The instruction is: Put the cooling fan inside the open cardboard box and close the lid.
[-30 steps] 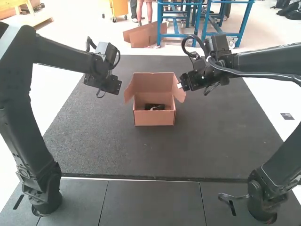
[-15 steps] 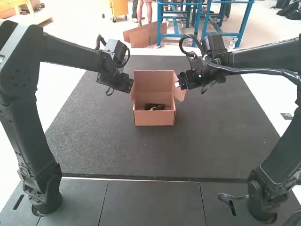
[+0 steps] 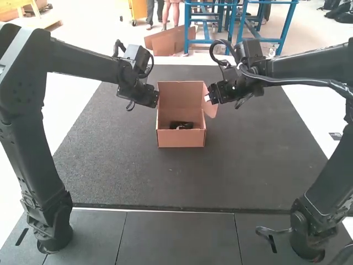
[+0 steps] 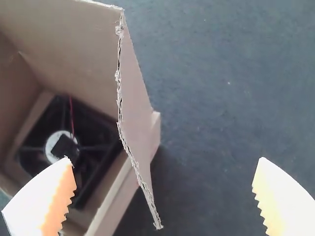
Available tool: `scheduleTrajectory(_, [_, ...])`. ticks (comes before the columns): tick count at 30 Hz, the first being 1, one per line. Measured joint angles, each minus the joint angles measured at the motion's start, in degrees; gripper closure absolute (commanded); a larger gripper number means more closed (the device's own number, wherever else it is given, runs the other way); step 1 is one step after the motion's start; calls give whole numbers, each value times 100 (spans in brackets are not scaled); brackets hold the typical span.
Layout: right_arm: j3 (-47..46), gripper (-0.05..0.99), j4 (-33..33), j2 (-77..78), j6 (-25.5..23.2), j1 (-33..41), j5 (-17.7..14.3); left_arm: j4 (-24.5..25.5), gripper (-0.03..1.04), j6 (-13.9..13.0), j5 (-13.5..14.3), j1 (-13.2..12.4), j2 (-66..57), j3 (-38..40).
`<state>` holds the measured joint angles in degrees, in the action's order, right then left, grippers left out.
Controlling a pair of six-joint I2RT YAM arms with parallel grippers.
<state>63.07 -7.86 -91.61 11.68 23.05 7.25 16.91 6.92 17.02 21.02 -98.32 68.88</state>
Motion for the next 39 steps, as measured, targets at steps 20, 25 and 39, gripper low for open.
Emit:
scheduleTrajectory(20, [146,32,94,-256,-258,0,31,83,4,245,-260,136,0,291])
scheduleTrajectory(25, [146,45,92,-254,-330,0,46,179,4,269,-310,133,0,295])
scheduleTrajectory(39, [146,77,157,-254,-538,0,345,304,4,306,-334,133,0,295])
